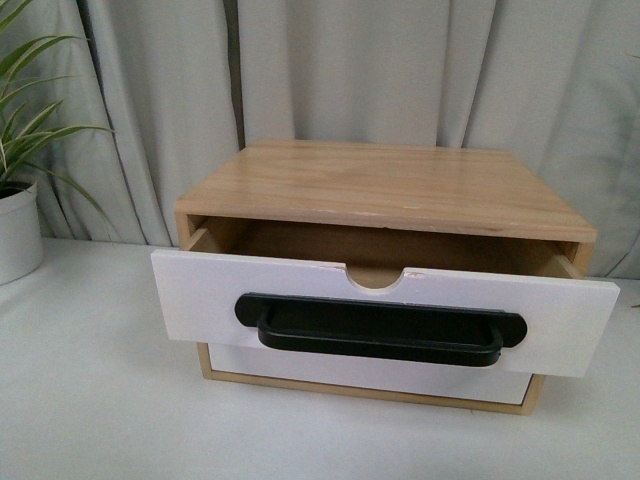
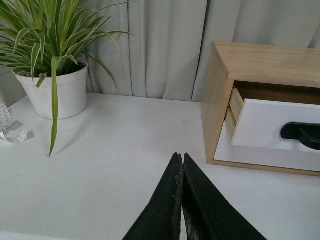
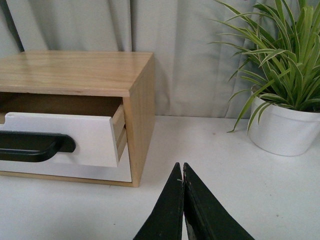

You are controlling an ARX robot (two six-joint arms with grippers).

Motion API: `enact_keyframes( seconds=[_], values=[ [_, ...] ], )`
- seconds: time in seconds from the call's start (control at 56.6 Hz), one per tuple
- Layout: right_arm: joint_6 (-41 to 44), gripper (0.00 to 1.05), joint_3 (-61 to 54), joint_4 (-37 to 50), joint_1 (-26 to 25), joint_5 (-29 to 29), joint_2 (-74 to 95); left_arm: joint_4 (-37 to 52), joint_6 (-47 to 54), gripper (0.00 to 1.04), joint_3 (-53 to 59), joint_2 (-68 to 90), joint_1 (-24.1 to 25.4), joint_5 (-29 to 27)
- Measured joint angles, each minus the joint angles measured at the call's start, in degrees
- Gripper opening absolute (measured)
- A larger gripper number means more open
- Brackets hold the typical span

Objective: Pull drawer

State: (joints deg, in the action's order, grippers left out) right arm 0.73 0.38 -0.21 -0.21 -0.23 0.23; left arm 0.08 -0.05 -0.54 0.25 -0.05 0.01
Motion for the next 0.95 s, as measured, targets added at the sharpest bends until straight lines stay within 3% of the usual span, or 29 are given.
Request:
enact_keyframes(
  seconds=[0.088,0.124,0.636,0.954],
  values=[
    [0.0,0.01,0.0,0.0,0.0,0.0,0.0,0.0,0.0,0.04,0.0,0.0,0.0,0.0],
    [0.0,0.06,0.0,0.0,0.0,0.0,0.0,0.0,0.0,0.07,0.0,0.0,0.0,0.0],
    [-0.1,0.98,0.0,0.0,0.0,0.0,0.0,0.0,0.0,1.00,0.0,0.0,0.0,0.0],
    [-0.1,0.96,0.0,0.0,0.0,0.0,0.0,0.0,0.0,0.99,0.0,0.0,0.0,0.0]
  ],
)
